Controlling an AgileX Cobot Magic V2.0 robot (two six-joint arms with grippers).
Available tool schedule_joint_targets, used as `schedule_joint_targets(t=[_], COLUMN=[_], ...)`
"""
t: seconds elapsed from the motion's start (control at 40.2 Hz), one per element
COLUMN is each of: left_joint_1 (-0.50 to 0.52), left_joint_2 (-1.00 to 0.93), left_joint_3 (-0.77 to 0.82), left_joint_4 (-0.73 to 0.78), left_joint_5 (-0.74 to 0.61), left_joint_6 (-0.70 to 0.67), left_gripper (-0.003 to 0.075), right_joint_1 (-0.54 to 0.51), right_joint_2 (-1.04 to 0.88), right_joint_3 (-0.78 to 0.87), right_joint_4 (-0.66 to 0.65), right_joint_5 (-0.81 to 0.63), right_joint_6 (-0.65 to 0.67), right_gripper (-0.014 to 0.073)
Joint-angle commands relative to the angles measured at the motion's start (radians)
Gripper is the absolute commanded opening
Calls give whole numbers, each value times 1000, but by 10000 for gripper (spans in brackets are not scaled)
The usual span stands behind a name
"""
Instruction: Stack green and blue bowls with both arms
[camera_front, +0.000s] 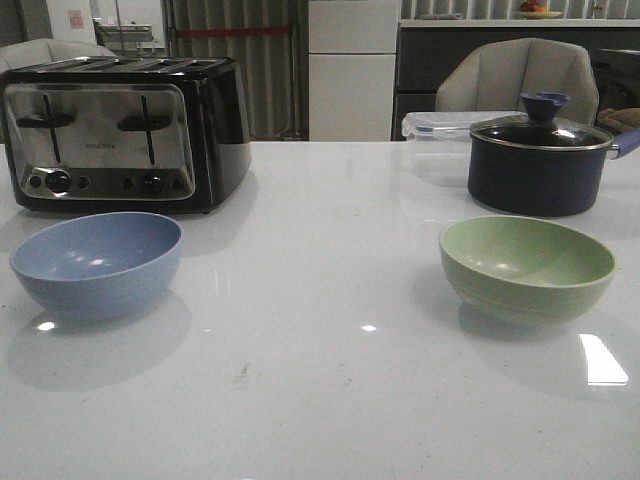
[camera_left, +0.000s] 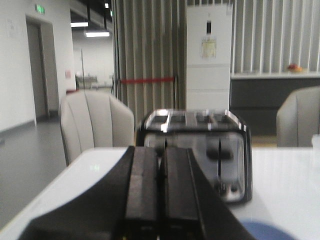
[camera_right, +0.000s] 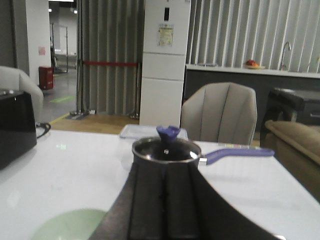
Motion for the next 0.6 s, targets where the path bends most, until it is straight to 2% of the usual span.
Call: schedule_joint_targets(t=[0.0, 0.349, 0.573], left_joint_1=[1, 1, 1], left_joint_2=[-8, 177, 333], left_joint_3=[-113, -450, -531], left_joint_4=[-2, -2, -4], left_joint_5=[-64, 217, 427], left_joint_6=[-2, -2, -2], left_gripper=[98, 98, 98], right_joint_1=[-5, -5, -5], right_joint_2=[-8, 212, 362], right_joint_3=[-142, -471, -539], right_joint_4=[-1, 1, 43], right_joint_5=[-27, 280, 468], right_joint_6=[-8, -8, -8], right_gripper=[44, 44, 44])
